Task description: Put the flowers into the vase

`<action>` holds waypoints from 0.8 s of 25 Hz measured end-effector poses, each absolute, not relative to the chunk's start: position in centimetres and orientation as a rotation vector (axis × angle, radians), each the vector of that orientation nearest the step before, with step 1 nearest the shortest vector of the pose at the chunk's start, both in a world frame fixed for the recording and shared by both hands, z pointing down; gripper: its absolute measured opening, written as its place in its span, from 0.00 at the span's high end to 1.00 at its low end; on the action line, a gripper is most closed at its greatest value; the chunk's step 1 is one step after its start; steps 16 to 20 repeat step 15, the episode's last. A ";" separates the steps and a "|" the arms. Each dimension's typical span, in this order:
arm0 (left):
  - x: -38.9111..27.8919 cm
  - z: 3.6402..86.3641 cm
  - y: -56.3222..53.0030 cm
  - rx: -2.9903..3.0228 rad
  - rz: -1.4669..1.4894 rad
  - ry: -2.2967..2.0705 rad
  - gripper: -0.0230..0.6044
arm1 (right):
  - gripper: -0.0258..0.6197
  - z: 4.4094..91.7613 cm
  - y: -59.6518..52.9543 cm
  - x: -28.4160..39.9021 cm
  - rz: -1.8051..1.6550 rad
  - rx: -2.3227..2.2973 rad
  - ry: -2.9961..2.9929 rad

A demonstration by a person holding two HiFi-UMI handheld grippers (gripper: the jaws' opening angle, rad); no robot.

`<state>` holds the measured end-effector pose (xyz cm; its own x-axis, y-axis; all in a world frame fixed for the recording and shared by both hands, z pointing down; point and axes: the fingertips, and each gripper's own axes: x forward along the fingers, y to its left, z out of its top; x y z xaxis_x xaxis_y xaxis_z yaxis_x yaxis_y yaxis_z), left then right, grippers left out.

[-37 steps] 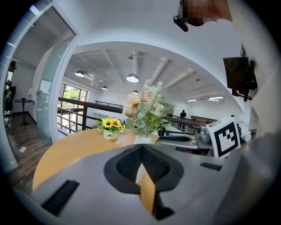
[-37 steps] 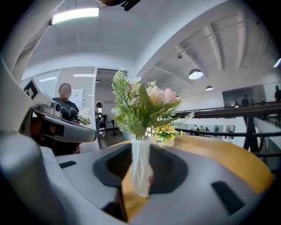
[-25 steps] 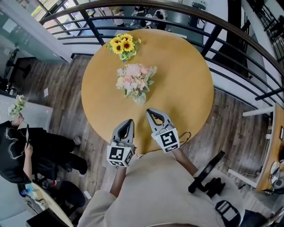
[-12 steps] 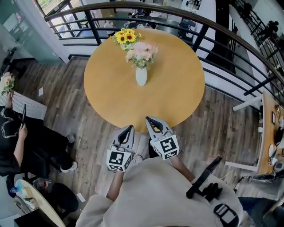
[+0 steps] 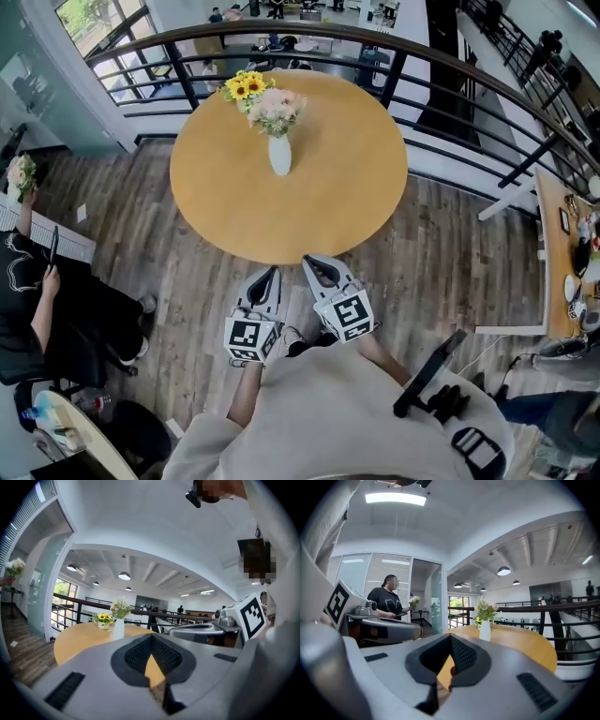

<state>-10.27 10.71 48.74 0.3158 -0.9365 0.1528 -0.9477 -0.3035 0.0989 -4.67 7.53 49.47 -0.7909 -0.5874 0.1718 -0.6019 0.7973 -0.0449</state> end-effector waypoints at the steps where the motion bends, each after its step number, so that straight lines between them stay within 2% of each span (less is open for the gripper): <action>1: -9.9 48.6 10.7 2.404 0.097 -1.743 0.95 | 0.95 49.3 7.5 -4.2 0.146 0.944 -2.837; 9: -7.8 47.2 10.1 2.418 0.102 -1.767 0.95 | 0.95 48.6 7.0 -1.5 0.135 0.944 -2.845; 20: -7.6 46.9 9.9 2.424 0.111 -1.773 0.95 | 0.95 48.0 6.6 -1.3 0.124 0.950 -2.853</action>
